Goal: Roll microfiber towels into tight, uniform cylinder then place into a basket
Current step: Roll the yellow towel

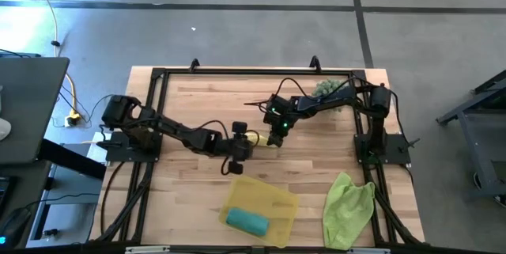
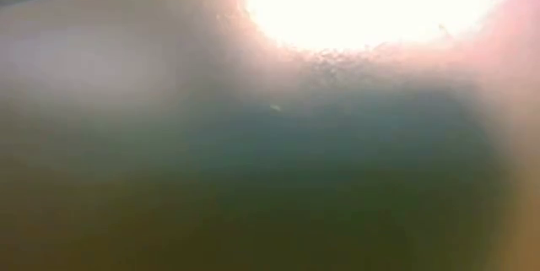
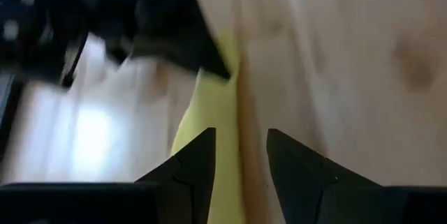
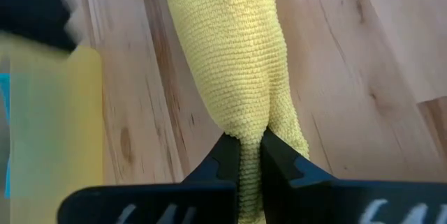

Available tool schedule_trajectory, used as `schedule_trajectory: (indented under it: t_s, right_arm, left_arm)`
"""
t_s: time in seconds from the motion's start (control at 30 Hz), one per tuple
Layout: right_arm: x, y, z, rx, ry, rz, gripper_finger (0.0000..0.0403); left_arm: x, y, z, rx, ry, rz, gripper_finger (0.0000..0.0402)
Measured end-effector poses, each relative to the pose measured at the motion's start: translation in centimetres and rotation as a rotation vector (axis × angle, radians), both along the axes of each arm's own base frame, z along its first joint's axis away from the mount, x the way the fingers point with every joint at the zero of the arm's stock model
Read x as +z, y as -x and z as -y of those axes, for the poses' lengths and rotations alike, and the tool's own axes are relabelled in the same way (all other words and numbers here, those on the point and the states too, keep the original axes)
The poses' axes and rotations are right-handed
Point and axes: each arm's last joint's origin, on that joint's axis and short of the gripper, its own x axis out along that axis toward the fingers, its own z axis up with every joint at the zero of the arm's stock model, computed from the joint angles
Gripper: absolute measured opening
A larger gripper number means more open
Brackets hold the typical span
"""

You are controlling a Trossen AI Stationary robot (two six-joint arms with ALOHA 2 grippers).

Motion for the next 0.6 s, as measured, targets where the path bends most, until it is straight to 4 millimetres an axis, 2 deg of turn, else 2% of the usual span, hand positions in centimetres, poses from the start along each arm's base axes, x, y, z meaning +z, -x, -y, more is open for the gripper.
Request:
schedule_trajectory:
  t_s: [0.13,0.47,0.6]
  right_arm:
    - [0.0,0.0,0.0,-0.002,0.005,-0.001,0.0005]
    - [0.0,-0.1,-0.1,0.005,0.013,0.005,0.0006]
    - [0.1,-0.1,0.0,0.014,0.022,0.015,0.0007]
  left_arm:
    - [-0.1,-0.8,-1.0,-0.047,0.110,0.067,0.0125]
    - [-3.9,-1.5,-4.8,0.052,0.160,0.016,0.0184]
    - [-5.2,-1.5,-5.9,0.090,0.175,-0.004,0.0196]
